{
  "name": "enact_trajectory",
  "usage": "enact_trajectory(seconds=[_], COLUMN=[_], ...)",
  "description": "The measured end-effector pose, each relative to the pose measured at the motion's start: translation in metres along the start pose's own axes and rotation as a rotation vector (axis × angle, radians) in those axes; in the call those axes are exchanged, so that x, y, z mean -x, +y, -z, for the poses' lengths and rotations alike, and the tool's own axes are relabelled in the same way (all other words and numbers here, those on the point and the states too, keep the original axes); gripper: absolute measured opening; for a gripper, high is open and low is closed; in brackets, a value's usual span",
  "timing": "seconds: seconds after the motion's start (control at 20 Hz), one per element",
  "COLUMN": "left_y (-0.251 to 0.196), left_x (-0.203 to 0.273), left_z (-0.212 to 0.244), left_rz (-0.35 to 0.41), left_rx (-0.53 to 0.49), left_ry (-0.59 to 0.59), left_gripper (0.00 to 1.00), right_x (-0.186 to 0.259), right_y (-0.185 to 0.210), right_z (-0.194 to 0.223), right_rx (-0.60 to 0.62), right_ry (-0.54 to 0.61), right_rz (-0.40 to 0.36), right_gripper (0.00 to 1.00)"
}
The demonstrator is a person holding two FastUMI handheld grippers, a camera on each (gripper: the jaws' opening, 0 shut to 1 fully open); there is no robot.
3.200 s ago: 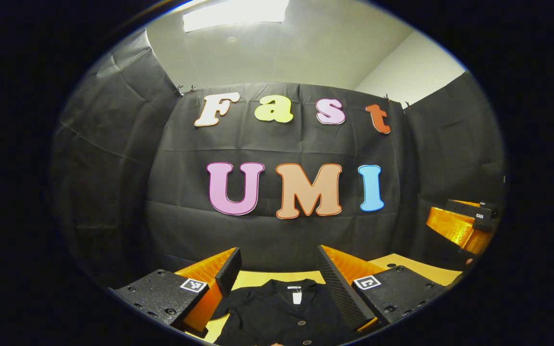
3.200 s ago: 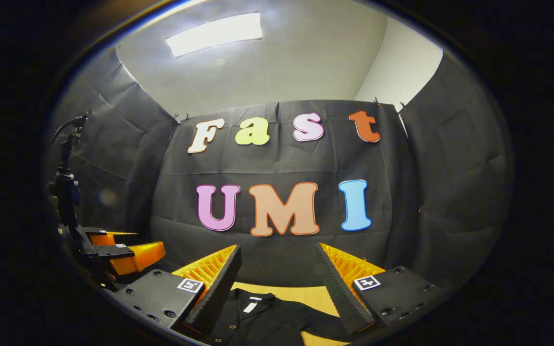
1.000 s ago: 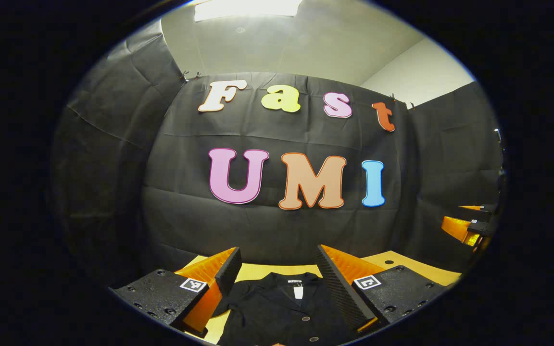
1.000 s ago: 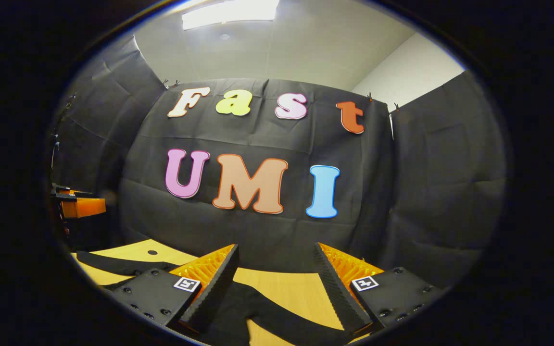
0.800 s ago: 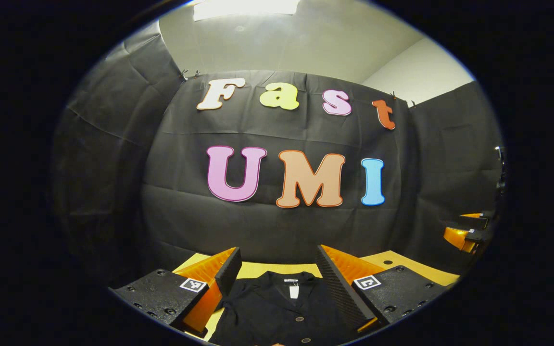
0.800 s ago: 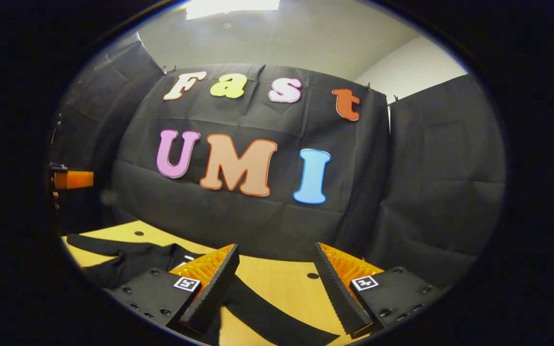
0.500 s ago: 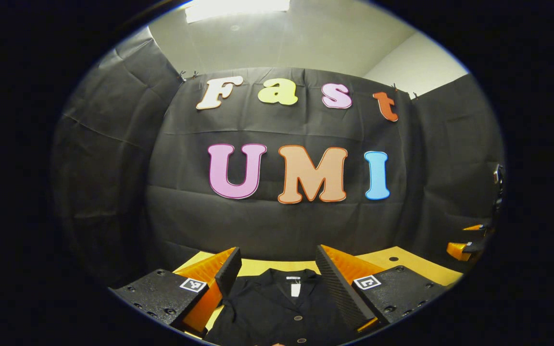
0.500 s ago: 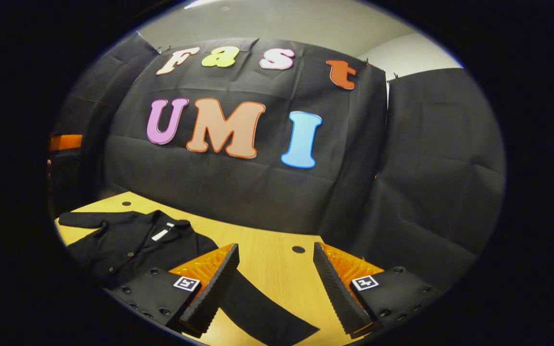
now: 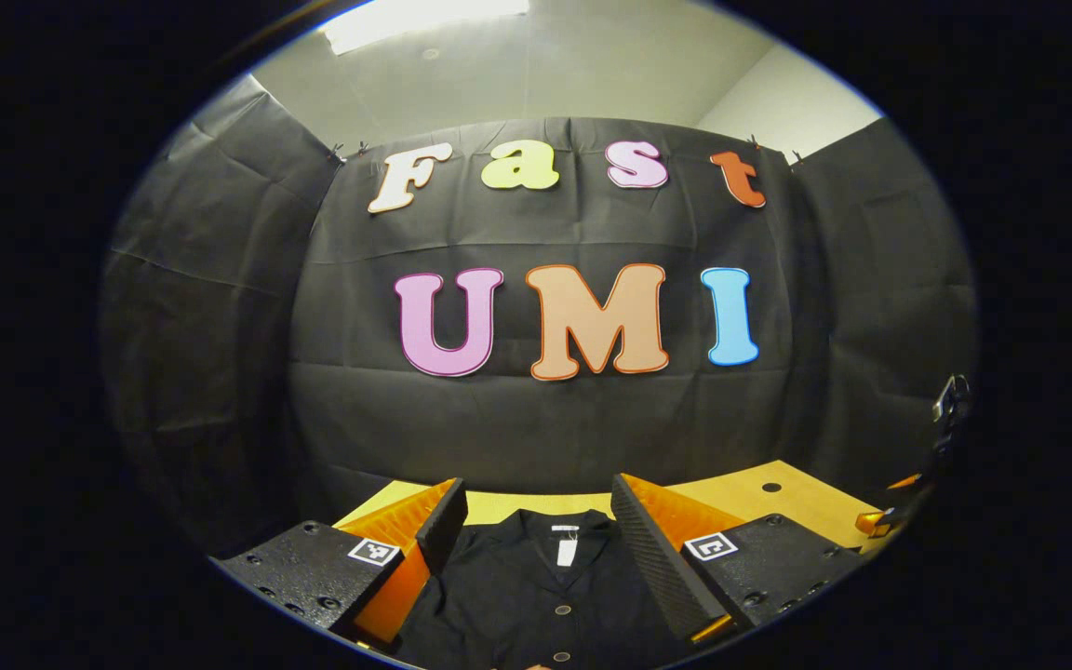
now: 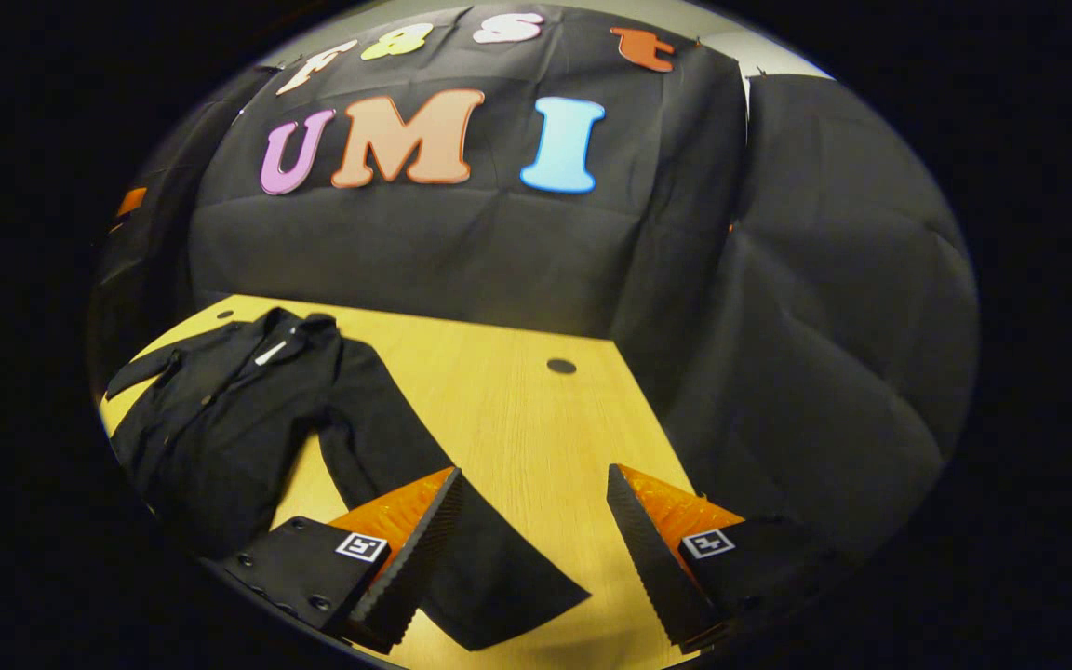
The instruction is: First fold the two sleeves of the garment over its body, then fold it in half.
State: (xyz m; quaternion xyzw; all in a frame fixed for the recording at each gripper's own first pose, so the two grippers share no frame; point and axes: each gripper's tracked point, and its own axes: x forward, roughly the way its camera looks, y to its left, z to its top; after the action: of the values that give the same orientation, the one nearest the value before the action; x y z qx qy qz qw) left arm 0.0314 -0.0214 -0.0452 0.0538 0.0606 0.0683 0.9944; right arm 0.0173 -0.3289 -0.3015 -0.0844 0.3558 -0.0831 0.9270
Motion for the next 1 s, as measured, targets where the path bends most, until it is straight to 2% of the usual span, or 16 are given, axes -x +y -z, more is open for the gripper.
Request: enact_trajectory(seconds=[0.1, 0.45, 0.5, 0.55, 0.6, 0.65, 0.7, 0.75, 0.8, 0.85, 0.9, 0.95, 1.0], left_y=[-0.009, -0.035, -0.037, -0.040, -0.044, -0.046, -0.049, -0.050, -0.052, -0.053, -0.052, -0.052, -0.052], left_x=[-0.002, -0.009, -0.009, -0.010, -0.011, -0.013, -0.015, -0.015, -0.016, -0.015, -0.014, -0.014, -0.013], left_z=[0.001, -0.001, 0.000, -0.001, -0.001, -0.002, -0.002, -0.003, -0.003, -0.003, -0.002, -0.002, -0.001], left_rz=[-0.005, -0.005, -0.003, -0.001, 0.001, 0.003, 0.006, 0.006, 0.006, 0.005, 0.003, 0.001, 0.000], left_rx=[-0.009, -0.031, -0.032, -0.034, -0.037, -0.039, -0.042, -0.045, -0.046, -0.045, -0.044, -0.041, -0.038], left_ry=[0.006, 0.006, 0.006, 0.005, 0.004, 0.002, 0.000, -0.001, -0.003, -0.005, -0.005, -0.005, -0.003], left_gripper=[0.99, 0.99, 0.99, 0.95, 0.95, 0.99, 0.95, 0.95, 0.95, 1.00, 1.00, 1.00, 0.95], right_x=[-0.011, -0.029, -0.033, -0.037, -0.041, -0.038, -0.040, -0.039, -0.037, -0.039, -0.038, -0.036, -0.036], right_y=[-0.001, -0.008, -0.007, -0.004, -0.002, -0.001, 0.001, 0.007, 0.009, 0.013, 0.022, 0.032, 0.040], right_z=[0.027, 0.080, 0.085, 0.086, 0.092, 0.100, 0.096, 0.101, 0.103, 0.101, 0.100, 0.096, 0.092], right_rx=[-0.004, -0.016, -0.022, -0.026, -0.028, -0.020, -0.047, -0.086, -0.113, -0.122, -0.120, -0.120, -0.127], right_ry=[0.081, 0.204, 0.223, 0.244, 0.265, 0.302, 0.290, 0.289, 0.294, 0.273, 0.278, 0.267, 0.265], right_rz=[-0.023, -0.049, -0.055, -0.063, -0.076, -0.095, -0.107, -0.122, -0.131, -0.132, -0.153, -0.163, -0.163], right_gripper=[1.00, 0.99, 0.99, 1.00, 0.99, 1.00, 0.99, 0.96, 0.92, 0.83, 0.73, 0.54, 0.34])
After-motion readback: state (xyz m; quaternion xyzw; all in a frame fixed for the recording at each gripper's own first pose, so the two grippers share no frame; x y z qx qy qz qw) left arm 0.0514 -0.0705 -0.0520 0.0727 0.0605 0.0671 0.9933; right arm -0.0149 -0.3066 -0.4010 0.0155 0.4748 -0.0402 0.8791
